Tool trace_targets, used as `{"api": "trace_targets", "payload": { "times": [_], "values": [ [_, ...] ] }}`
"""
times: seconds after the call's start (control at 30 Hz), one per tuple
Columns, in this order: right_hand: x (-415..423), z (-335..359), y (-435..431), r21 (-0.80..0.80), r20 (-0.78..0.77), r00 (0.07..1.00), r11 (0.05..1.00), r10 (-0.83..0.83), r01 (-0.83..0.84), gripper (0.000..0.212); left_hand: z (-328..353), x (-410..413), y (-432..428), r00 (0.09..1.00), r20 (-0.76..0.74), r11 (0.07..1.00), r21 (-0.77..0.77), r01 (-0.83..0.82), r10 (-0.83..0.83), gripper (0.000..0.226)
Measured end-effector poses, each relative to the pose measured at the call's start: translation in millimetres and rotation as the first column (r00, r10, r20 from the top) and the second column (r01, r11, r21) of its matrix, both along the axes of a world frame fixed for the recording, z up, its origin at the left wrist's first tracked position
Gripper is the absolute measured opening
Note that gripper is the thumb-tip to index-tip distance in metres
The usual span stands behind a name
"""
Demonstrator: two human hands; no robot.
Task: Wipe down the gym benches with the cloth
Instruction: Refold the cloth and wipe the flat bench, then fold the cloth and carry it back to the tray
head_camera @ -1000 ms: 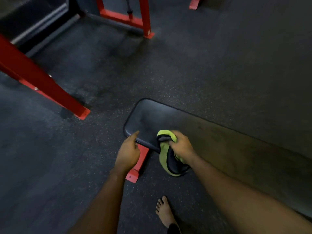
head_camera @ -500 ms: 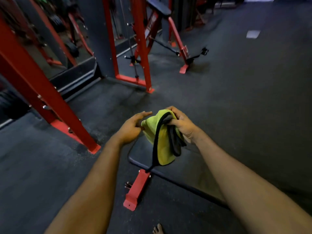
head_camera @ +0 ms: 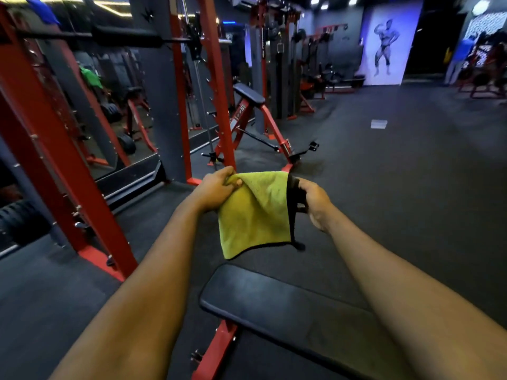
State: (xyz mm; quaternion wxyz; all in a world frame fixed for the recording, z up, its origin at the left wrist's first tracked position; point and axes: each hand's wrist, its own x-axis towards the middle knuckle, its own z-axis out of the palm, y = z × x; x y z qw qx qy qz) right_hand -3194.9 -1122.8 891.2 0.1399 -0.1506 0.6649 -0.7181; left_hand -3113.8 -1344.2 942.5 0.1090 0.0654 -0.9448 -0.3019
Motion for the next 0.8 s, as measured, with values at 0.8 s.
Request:
{"api": "trace_targets", "payload": {
  "times": [0.8],
  "values": [
    [11, 0, -31, 0.0, -0.03, 0.906, 0.907, -0.422, 0.422, 0.013, 4, -55, -54, 0.955, 0.007, 0.94, -0.172, 0.294, -0.297, 0.019]
  ]
}}
